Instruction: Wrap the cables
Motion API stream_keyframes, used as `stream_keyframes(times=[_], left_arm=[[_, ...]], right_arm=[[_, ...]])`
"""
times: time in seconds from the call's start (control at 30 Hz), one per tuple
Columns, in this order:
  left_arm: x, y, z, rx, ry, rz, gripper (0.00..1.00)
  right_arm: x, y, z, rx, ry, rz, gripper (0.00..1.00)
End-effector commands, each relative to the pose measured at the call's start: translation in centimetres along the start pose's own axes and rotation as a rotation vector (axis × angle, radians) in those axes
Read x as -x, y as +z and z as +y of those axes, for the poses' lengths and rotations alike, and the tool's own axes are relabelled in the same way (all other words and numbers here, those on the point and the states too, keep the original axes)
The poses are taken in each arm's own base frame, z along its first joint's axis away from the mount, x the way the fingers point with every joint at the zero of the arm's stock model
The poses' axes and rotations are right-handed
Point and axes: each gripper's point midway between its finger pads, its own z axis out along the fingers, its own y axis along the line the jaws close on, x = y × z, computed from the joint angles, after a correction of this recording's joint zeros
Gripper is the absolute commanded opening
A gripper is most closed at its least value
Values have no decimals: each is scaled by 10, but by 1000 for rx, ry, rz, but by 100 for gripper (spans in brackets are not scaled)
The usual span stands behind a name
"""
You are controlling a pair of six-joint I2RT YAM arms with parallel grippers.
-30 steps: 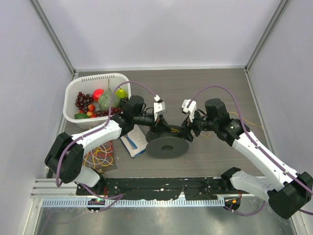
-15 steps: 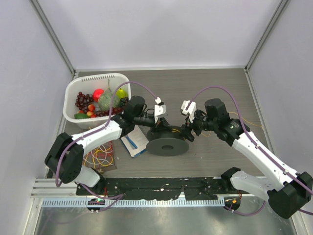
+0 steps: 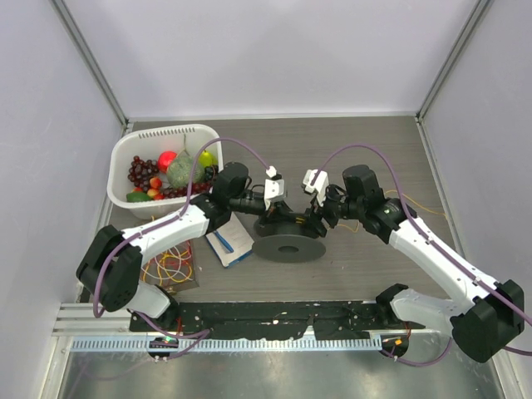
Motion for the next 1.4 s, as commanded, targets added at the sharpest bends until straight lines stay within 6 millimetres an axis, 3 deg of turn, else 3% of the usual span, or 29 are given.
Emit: stream_keyframes(times=[0.0,0.13,0.2,0.3,0.33,0.43,0.57,0.7,1.03,1.2,1.37], left_arm=[[59,-3,2,-11,155,-129,0],[61,-5,2,-6,168,-135,0],[60,-5,2,-3,168,-133,0],[60,-6,2,2,162,-130,0],[60,-5,1,0,160,-128,0],[55,-7,1,1,159,-99,4],[42,-8,1,0,156,-48,33],[34,-7,2,-4,141,-25,50],[22,1,9,-16,115,1,59],[14,6,13,-16,97,14,59],[8,9,14,-27,91,19,52]], right_arm=[[8,5,-4,0,-55,-34,72],[7,6,-3,6,-59,-38,53],[8,5,-3,6,-61,-43,38],[9,5,-3,3,-67,-45,4],[9,5,-4,-1,-69,-43,1],[12,4,-7,-18,-70,-49,1],[20,1,-5,-15,-73,-84,1],[23,-1,-2,-6,-78,-102,1],[32,-5,5,28,-82,-137,1],[39,-8,7,31,-90,-158,1],[45,-11,7,25,-98,-181,1]])
